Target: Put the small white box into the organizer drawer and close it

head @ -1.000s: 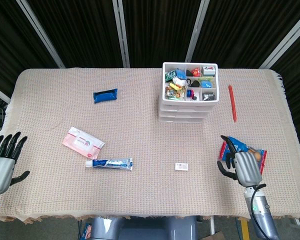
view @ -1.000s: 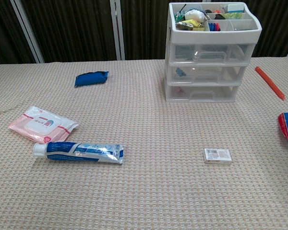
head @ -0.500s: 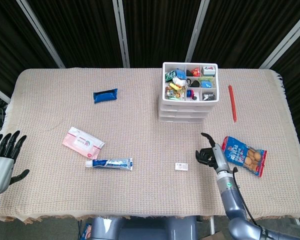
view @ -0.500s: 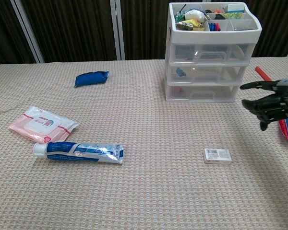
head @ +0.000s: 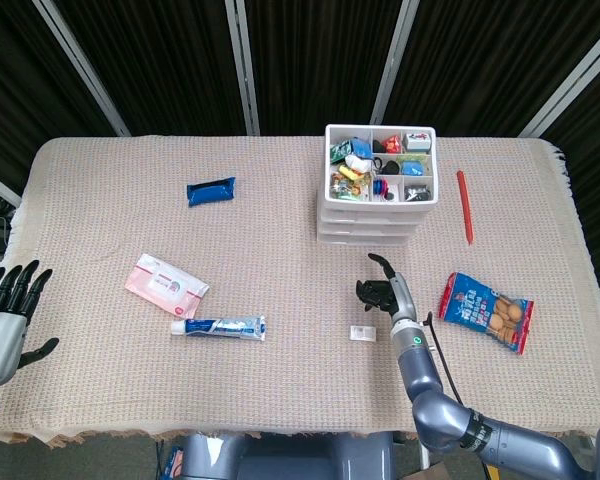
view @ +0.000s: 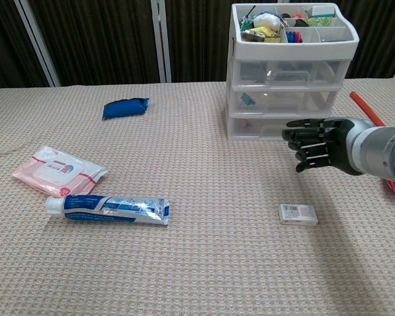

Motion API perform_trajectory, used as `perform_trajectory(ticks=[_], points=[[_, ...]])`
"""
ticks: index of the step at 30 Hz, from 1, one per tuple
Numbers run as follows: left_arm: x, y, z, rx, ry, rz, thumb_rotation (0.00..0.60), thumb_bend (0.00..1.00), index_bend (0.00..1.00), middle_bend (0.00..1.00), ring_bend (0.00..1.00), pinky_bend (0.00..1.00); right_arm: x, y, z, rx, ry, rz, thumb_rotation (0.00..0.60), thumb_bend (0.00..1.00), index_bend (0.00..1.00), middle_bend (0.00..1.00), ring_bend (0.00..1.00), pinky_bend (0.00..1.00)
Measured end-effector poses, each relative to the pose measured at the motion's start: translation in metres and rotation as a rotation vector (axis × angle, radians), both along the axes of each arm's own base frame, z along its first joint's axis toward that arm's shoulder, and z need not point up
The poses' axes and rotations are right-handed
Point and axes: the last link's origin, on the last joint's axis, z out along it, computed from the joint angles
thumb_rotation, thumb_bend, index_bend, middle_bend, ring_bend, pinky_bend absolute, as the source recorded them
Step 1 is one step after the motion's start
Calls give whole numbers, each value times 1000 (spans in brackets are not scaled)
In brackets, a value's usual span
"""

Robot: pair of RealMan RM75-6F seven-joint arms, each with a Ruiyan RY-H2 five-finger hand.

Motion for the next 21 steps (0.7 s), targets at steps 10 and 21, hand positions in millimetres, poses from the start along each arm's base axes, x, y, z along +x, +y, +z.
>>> perform_trajectory(ticks=[10,21], points=[[0,1,1,-5,-19,4,600,120,24,0,0,0,13,-12,-17,-65,-104,-56,600,446,171,801,759,649],[-1,2,1,-12,-37,26,600,119,24,0,0,0,17,-26,-26,-147,-157,-89,600,446,192,801,759,649]])
